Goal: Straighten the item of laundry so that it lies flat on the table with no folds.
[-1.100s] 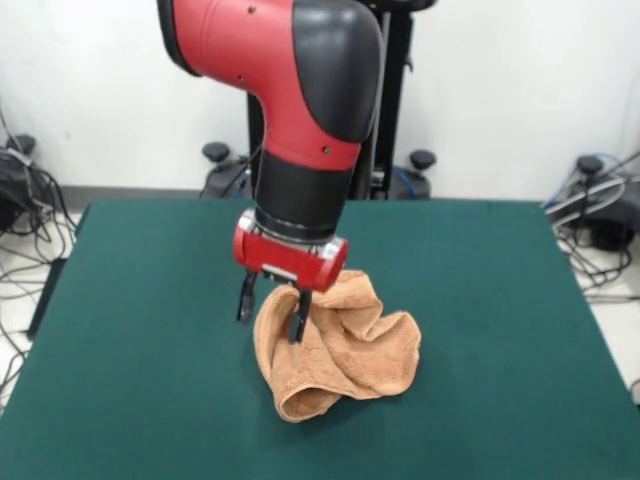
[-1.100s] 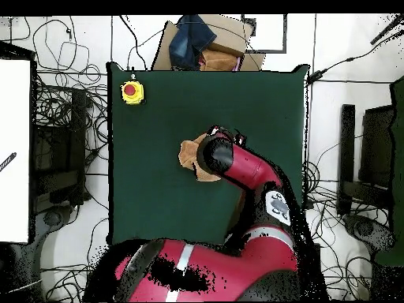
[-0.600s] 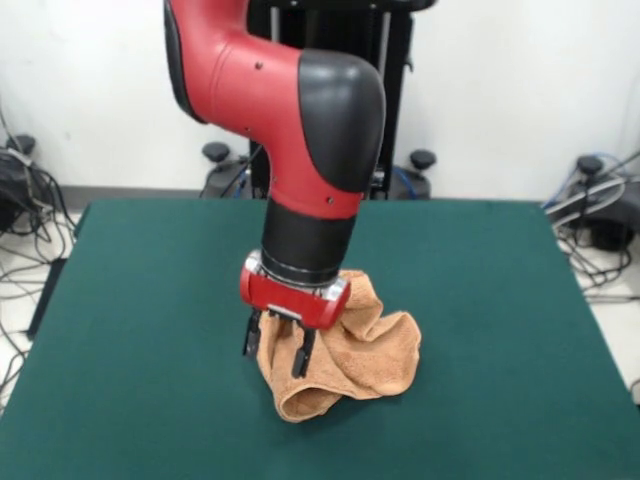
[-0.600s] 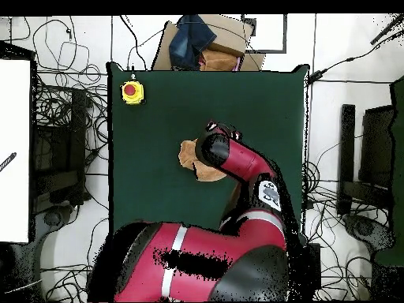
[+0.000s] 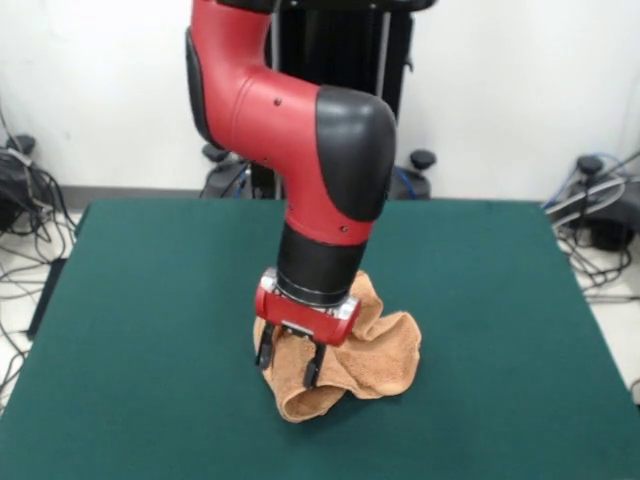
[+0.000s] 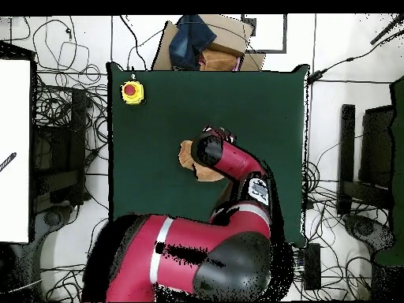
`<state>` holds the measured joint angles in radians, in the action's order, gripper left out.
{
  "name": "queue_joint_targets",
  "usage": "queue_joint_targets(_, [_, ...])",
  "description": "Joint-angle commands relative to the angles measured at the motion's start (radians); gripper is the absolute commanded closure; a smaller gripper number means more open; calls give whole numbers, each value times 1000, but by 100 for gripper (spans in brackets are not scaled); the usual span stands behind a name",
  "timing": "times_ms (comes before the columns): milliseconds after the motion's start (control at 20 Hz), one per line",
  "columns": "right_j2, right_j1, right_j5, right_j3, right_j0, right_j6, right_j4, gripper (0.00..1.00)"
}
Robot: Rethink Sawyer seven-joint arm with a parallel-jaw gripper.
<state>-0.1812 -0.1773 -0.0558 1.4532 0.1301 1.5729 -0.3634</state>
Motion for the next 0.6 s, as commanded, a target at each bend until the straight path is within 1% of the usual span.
queue_joint_targets(50, [-86, -38, -56, 25, -131, 307, -118, 0])
queue_joint_targets(150, [-149, -56, -111, 40, -198, 337, -154, 0])
queue_joint_targets(200, [-173, -61, -113, 53, -226, 349, -170, 0])
queue_joint_targets(350, [-239, -50, -158, 63, -283, 367, -203, 0])
queue_joint_targets(400, [-262, -43, -194, 63, -295, 381, -216, 0])
queue_joint_targets(500, [-321, -5, -226, 57, -310, 416, -255, 0])
queue_joint_targets(600, [-370, 64, -234, 31, -292, 456, -306, 0])
